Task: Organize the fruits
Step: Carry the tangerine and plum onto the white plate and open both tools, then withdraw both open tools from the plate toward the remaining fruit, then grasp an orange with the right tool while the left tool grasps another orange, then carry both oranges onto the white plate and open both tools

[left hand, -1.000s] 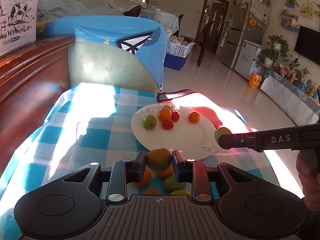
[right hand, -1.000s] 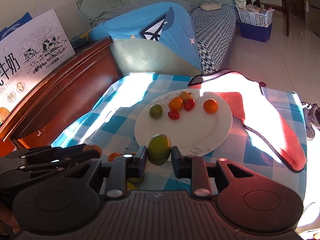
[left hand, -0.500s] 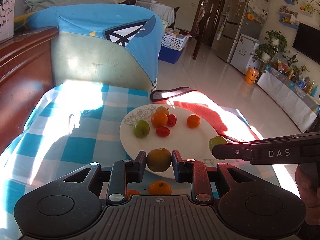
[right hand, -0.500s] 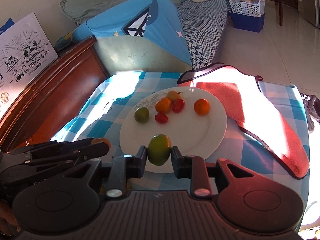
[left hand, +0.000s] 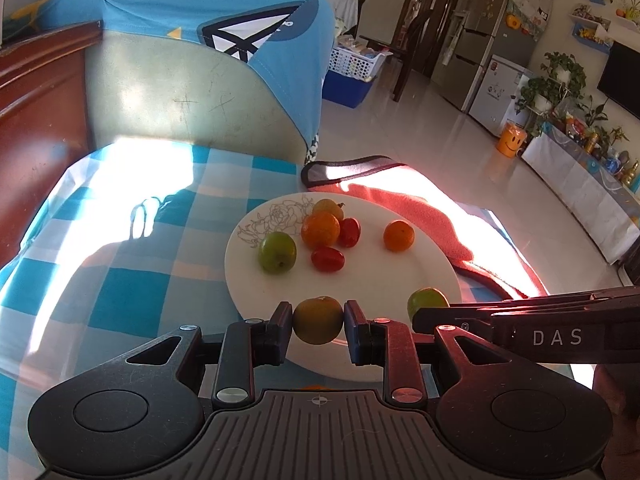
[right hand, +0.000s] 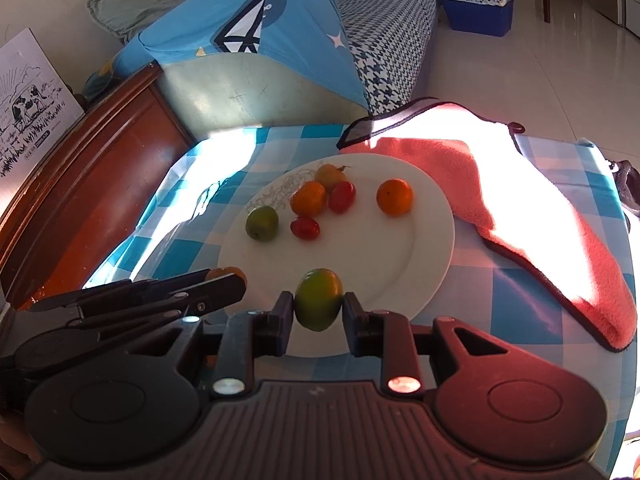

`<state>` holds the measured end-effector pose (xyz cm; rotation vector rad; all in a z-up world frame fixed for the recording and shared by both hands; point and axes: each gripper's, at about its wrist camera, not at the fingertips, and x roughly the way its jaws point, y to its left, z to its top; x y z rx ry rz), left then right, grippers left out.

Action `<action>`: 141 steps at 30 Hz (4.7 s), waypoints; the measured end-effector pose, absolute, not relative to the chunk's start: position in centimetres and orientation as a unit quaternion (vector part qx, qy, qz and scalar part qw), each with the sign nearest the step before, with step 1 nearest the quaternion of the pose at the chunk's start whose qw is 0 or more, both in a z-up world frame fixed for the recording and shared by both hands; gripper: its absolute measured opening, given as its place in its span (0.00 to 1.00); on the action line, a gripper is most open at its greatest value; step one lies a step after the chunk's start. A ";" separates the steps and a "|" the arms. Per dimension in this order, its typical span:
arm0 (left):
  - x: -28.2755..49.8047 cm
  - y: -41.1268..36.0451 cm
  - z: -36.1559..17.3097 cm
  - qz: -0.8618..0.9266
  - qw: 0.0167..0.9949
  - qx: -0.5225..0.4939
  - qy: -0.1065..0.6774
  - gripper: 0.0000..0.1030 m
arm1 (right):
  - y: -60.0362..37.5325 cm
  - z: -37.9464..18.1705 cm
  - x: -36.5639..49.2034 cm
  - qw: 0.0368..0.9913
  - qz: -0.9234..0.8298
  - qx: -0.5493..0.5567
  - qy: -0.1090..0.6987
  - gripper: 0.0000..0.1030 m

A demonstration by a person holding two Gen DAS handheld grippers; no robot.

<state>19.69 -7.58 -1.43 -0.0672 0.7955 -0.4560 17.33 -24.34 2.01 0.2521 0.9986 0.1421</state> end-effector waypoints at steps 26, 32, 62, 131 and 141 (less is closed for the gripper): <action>17.8 -4.5 1.6 -0.147 0.916 -0.027 0.372 0.61 | -23.7 2.8 16.8 0.873 0.086 0.111 0.467 0.47; 16.3 -3.1 1.1 -0.132 0.912 -0.029 0.388 0.64 | -22.9 3.0 15.9 0.873 0.102 0.091 0.468 0.57; 9.4 1.0 -0.6 -0.090 0.908 -0.033 0.408 0.79 | -17.9 1.7 7.0 0.855 0.147 0.068 0.493 0.72; 13.4 -3.0 -2.6 -0.125 0.907 -0.033 0.400 0.28 | -15.1 -0.7 6.9 0.871 0.139 0.047 0.468 0.30; 11.9 -2.5 -1.6 -0.126 0.910 -0.012 0.394 0.28 | -15.9 0.9 6.3 0.876 0.141 0.058 0.459 0.30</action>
